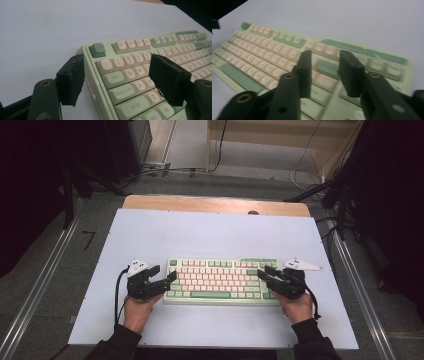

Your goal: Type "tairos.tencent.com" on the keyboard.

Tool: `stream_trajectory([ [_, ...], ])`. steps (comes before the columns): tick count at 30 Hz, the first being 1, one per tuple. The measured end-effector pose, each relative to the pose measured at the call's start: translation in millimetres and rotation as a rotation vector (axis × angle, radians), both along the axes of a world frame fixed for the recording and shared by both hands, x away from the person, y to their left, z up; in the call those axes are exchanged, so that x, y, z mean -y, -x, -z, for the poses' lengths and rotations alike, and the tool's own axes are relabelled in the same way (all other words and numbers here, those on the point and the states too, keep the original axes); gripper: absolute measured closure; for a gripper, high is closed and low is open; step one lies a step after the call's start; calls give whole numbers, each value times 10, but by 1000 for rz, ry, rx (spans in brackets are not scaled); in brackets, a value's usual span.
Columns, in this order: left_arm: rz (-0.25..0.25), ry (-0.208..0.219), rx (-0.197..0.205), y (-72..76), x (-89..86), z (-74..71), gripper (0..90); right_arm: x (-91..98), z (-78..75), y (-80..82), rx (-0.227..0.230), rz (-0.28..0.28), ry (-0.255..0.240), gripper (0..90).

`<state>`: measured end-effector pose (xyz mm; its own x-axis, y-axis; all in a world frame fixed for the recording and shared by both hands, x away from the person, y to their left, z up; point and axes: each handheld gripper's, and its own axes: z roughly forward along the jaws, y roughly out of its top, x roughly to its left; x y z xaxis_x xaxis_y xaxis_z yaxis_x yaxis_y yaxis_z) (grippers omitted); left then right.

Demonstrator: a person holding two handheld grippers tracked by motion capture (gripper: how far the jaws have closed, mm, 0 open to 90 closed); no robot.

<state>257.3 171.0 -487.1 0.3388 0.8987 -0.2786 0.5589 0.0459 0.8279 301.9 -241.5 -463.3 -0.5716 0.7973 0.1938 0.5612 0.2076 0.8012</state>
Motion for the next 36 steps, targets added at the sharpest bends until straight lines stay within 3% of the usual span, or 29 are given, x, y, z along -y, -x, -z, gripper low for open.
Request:
stream_trajectory([
  [5, -3, -15, -6, -15, 0, 17, 293, -403, -12, -45, -3, -119, 21, 869],
  [8, 6, -16, -4, -11, 24, 18, 295, -673, 19, -78, -11, -166, 45, 876],
  [13, 14, -25, -4, -7, 57, 21, 297, -886, 65, -129, -38, -192, 58, 877],
  [22, 17, -40, 0, 0, 71, 18, 296, -1040, 147, -162, -55, -202, 107, 876],
  [36, 25, -58, 3, 4, 108, 31, 296, -1058, 184, -175, -68, -187, 135, 876],
])
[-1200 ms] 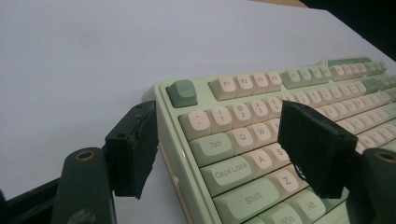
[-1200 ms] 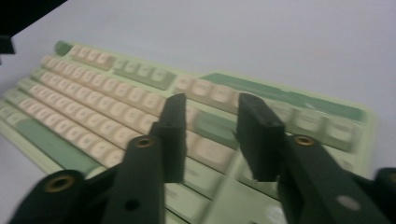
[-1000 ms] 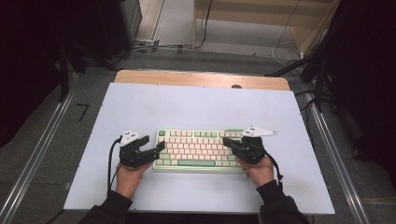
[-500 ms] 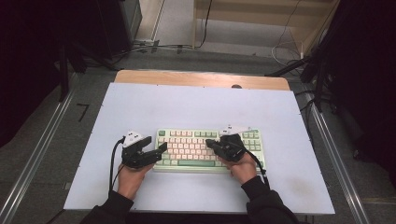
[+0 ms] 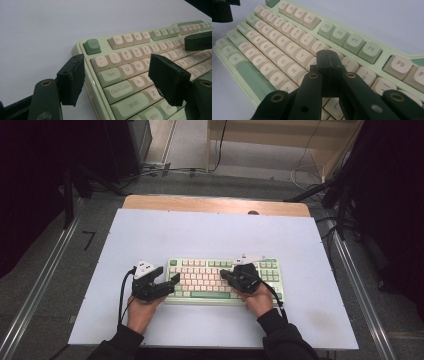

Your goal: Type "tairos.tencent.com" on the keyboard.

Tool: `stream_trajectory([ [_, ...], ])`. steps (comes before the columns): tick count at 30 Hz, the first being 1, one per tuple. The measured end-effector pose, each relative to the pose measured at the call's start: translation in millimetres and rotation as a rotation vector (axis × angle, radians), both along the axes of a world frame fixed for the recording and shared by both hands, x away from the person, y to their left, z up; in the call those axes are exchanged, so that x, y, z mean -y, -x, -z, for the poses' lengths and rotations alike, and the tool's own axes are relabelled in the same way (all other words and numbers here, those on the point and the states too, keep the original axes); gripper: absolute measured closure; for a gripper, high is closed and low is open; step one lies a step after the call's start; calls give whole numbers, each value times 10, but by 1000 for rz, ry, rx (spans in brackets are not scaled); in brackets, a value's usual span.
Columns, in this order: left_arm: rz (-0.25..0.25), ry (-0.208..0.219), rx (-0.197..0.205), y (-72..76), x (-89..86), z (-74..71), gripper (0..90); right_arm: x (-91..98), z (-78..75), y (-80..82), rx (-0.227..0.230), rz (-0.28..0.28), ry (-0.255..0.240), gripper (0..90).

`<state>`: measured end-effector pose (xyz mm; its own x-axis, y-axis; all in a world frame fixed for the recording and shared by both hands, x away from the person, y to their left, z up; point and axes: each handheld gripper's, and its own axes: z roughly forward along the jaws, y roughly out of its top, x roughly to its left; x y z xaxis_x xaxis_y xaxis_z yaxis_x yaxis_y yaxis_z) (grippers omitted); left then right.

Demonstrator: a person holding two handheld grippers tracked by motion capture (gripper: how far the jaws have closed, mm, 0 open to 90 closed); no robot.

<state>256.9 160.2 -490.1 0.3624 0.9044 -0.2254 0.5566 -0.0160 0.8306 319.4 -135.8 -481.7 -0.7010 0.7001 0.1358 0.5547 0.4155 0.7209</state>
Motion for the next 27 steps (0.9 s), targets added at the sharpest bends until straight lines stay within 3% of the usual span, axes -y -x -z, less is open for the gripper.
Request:
stream_trajectory([
  [27, -4, -4, -1, 3, 5, 6, 295, -4, 15, -1, -14, 10, 7, 876],
])
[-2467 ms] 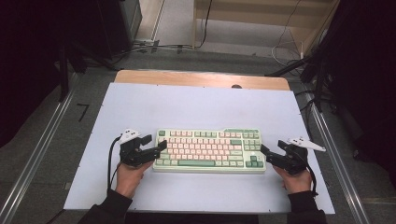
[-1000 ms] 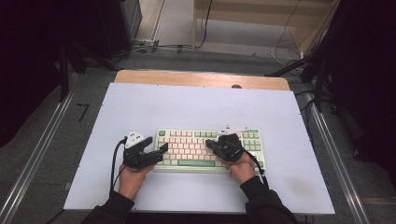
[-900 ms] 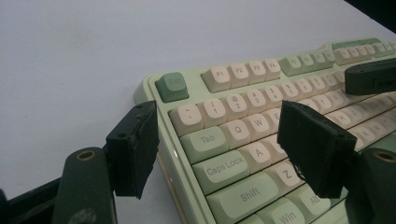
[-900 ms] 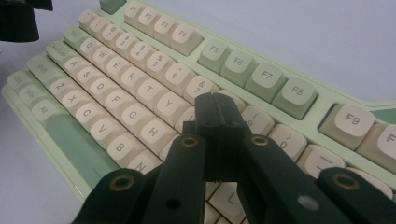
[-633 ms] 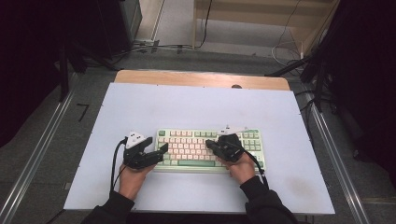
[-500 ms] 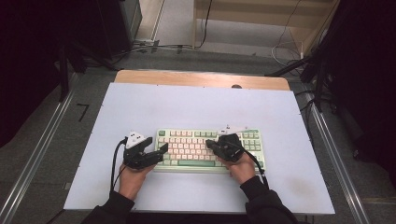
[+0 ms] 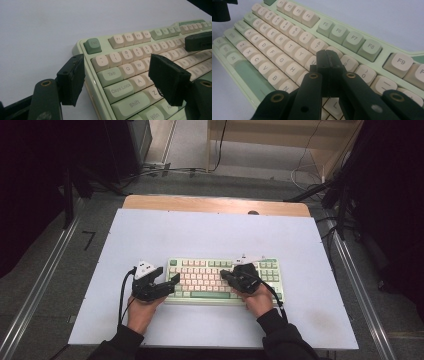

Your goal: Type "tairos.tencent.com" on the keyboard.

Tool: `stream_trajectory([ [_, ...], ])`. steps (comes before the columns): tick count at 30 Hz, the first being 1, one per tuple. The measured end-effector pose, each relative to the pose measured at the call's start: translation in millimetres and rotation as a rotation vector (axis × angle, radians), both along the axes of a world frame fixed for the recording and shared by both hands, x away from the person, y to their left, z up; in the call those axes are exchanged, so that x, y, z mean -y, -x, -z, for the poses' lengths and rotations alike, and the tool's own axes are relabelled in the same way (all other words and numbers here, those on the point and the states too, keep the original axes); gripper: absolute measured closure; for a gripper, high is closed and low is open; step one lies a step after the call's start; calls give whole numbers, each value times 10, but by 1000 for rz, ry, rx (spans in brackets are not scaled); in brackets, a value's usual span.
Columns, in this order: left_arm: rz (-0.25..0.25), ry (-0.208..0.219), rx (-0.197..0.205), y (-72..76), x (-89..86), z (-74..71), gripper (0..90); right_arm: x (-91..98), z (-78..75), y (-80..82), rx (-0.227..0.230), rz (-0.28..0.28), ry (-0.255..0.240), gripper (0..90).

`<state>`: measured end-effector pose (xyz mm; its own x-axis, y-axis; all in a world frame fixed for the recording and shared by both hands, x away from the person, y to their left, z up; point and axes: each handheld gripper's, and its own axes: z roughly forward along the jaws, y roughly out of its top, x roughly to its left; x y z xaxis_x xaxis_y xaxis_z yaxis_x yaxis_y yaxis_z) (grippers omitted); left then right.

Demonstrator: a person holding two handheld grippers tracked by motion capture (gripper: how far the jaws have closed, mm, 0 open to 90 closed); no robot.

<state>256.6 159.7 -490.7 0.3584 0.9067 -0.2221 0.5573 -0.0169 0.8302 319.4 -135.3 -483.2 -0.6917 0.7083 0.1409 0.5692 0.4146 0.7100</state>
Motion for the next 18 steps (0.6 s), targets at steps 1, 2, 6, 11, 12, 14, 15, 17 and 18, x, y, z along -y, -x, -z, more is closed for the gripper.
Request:
stream_trajectory([
  [1, 0, 0, 0, 0, 0, 0, 296, -2, 1, 1, 1, 0, 3, 876],
  [2, 0, 0, 0, 0, 0, 0, 296, -2, 1, 1, 1, 0, 3, 876],
  [6, 0, 0, -1, 0, 2, 1, 296, -8, 7, -5, -13, 1, 22, 876],
  [11, -2, -2, 3, 1, -4, -1, 296, 58, -105, 20, 23, 17, -36, 876],
  [12, -3, 0, 1, 0, -4, 0, 296, 71, -116, 20, 23, 20, -44, 876],
  [14, -2, -2, 5, 3, -3, -2, 296, 94, -132, 16, 26, 25, -50, 876],
  [15, -3, -2, 5, 4, -3, -3, 296, 94, -132, 16, 26, 25, -50, 876],
  [17, -2, -1, 5, 4, -4, -4, 296, 111, -142, 14, 25, 31, -56, 876],
  [18, -2, -2, 5, 3, -4, -2, 296, 118, -146, 13, 27, 31, -57, 876],
])
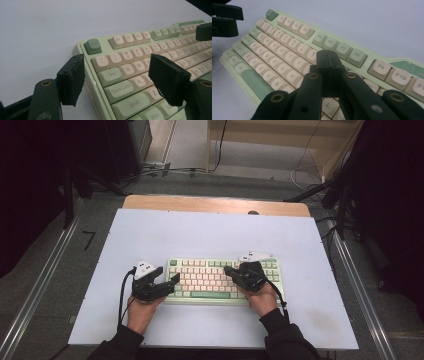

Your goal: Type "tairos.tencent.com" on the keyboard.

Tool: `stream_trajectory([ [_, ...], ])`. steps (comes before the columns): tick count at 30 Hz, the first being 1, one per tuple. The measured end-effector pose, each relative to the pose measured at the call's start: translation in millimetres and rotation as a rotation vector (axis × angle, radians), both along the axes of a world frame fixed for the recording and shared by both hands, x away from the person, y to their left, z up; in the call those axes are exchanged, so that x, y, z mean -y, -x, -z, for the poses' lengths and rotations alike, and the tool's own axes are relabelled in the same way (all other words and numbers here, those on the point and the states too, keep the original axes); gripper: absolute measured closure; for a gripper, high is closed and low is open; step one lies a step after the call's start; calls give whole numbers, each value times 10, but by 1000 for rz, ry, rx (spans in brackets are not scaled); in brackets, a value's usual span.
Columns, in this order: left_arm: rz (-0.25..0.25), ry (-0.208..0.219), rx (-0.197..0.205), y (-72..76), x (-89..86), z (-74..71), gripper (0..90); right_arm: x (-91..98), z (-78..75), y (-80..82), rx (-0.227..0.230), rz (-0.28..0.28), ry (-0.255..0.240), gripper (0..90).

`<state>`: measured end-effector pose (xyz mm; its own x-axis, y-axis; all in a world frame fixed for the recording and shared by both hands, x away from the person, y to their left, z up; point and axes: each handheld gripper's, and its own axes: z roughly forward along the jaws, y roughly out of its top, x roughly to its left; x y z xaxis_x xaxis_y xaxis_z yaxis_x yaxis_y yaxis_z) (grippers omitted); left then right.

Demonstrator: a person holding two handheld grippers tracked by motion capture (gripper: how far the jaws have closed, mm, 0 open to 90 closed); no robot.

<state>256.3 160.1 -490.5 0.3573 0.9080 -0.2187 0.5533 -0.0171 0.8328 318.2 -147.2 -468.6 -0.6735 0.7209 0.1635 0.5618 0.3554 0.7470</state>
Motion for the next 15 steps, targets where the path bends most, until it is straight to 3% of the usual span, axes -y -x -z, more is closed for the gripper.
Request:
stream_trajectory([
  [15, -3, -1, 2, 2, -1, -2, 296, 18, -31, 21, 5, -3, -11, 876],
])
